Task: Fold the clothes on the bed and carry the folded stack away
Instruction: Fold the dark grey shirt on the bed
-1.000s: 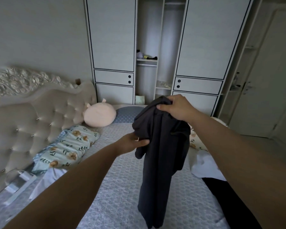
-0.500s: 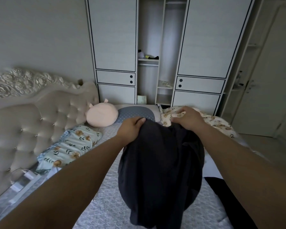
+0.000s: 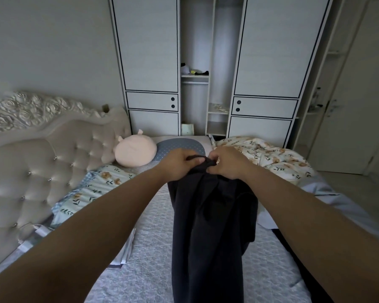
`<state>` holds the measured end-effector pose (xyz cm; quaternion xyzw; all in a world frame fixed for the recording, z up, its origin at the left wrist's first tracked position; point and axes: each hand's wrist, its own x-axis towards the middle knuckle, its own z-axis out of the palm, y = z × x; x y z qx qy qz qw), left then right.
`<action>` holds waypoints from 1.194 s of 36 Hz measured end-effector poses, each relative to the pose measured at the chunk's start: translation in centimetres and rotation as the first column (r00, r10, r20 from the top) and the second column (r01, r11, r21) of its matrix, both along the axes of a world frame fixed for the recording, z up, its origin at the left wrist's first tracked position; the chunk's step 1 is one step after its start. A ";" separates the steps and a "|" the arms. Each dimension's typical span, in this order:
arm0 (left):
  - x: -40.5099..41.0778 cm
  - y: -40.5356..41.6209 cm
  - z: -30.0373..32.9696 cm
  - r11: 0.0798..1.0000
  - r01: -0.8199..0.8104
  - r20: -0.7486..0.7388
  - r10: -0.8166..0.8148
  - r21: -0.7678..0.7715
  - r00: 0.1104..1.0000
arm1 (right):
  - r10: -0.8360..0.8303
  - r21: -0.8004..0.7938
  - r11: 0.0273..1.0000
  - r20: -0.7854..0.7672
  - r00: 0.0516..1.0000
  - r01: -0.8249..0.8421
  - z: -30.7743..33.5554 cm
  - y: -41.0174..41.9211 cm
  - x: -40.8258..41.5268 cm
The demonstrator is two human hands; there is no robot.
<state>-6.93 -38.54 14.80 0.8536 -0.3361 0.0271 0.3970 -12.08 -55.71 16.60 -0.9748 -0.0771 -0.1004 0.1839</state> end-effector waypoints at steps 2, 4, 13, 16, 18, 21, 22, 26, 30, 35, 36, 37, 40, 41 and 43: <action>0.1 0.2 0.1 1.000 0.002 -0.112 -0.003 -0.014 0.994 | 0.002 0.002 1.000 0.071 0.997 -0.003 0.0 0.2 -0.2; 0.0 0.4 0.2 1.000 0.011 -0.215 -0.011 -0.002 0.977 | 0.007 0.005 1.000 0.115 0.993 -0.007 -0.1 0.4 -0.3; -0.6 0.0 0.3 0.992 0.058 -0.492 -0.105 -0.109 0.864 | 0.063 0.077 0.994 0.162 0.985 -0.076 -0.3 0.7 -0.1; -0.5 -0.1 0.5 0.993 0.079 -0.506 -0.115 -0.093 0.855 | 0.080 0.093 0.991 0.158 0.984 -0.095 -0.3 0.5 -0.1; 0.1 0.3 0.5 0.999 0.018 -0.407 -0.031 -0.036 0.913 | 0.067 0.093 0.992 0.127 0.990 -0.080 -0.1 -0.2 -0.1; 1.9 2.2 0.0 0.975 -0.221 -0.192 0.221 0.025 0.956 | -0.010 0.060 0.998 0.037 0.999 0.008 0.4 -2.8 -0.7; 2.6 3.0 -0.2 0.951 -0.310 -0.145 0.308 0.011 0.940 | -0.048 0.033 0.998 0.009 0.999 0.048 0.6 -3.9 -1.0; 4.3 5.7 -1.1 0.873 -0.482 -0.082 0.477 -0.069 0.875 | -0.176 -0.089 0.982 -0.083 0.981 0.168 0.6 -7.6 -1.8; 4.6 6.4 -1.5 0.843 -0.525 -0.040 0.524 -0.121 0.851 | -0.251 -0.196 0.955 -0.141 0.958 0.221 0.1 -9.0 -2.0; 4.3 6.1 -1.5 0.830 -0.525 0.048 0.541 -0.187 0.839 | -0.358 -0.460 0.852 -0.165 0.919 0.249 -0.3 -8.9 -2.0; 4.2 6.0 -1.4 0.830 -0.524 0.071 0.544 -0.193 0.836 | -0.373 -0.477 0.841 -0.166 0.913 0.257 -0.4 -9.0 -2.0; 4.2 6.0 -1.4 0.828 -0.523 0.089 0.547 -0.200 0.832 | -0.392 -0.482 0.834 -0.175 0.903 0.268 -0.4 -9.0 -1.9; 4.3 6.3 -1.3 0.815 -0.536 0.122 0.568 -0.219 0.814 | -0.449 -0.468 0.826 -0.208 0.869 0.315 -0.3 -9.1 -1.9; 4.3 6.4 -1.3 0.807 -0.547 0.127 0.580 -0.222 0.805 | -0.458 -0.452 0.830 -0.214 0.863 0.328 -0.2 -9.2 -2.0; 4.4 6.8 -1.2 0.789 -0.574 0.148 0.608 -0.216 0.780 | -0.455 -0.354 0.864 -0.248 0.855 0.357 -0.1 -9.5 -2.2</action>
